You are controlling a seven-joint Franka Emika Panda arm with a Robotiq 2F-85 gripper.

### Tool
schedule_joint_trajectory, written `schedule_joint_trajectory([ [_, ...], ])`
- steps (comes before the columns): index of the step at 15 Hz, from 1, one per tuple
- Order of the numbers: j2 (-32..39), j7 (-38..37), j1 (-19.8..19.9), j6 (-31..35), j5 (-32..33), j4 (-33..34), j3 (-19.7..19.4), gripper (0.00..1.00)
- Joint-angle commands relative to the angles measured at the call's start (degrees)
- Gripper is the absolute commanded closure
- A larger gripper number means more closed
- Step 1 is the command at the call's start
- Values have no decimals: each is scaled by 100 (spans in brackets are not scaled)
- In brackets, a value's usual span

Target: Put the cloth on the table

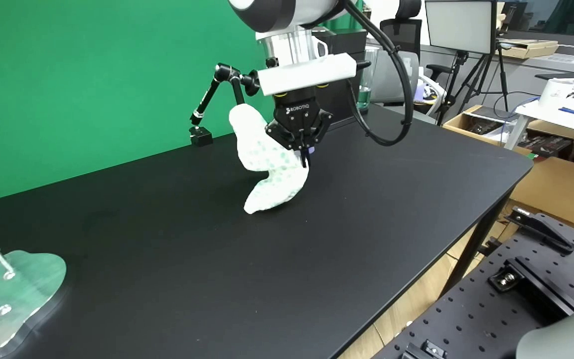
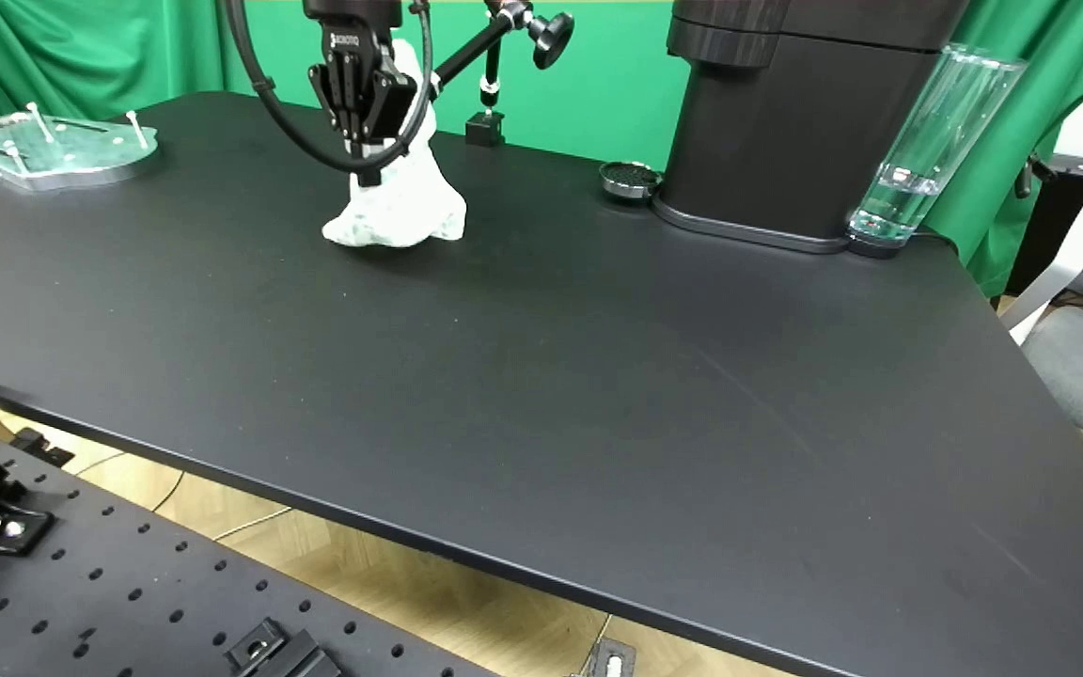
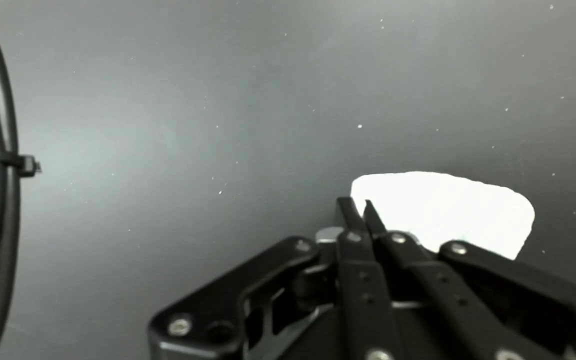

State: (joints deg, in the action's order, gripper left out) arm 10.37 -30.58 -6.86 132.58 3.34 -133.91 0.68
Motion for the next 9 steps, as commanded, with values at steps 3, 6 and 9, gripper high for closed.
schedule_joint_trajectory([
  [3,-86,-419,159,572,19,-216,-264,99],
  [6,-118,-520,245,832,-6,-264,-382,99],
  [9,-153,-650,306,1020,-9,-285,-484,99],
])
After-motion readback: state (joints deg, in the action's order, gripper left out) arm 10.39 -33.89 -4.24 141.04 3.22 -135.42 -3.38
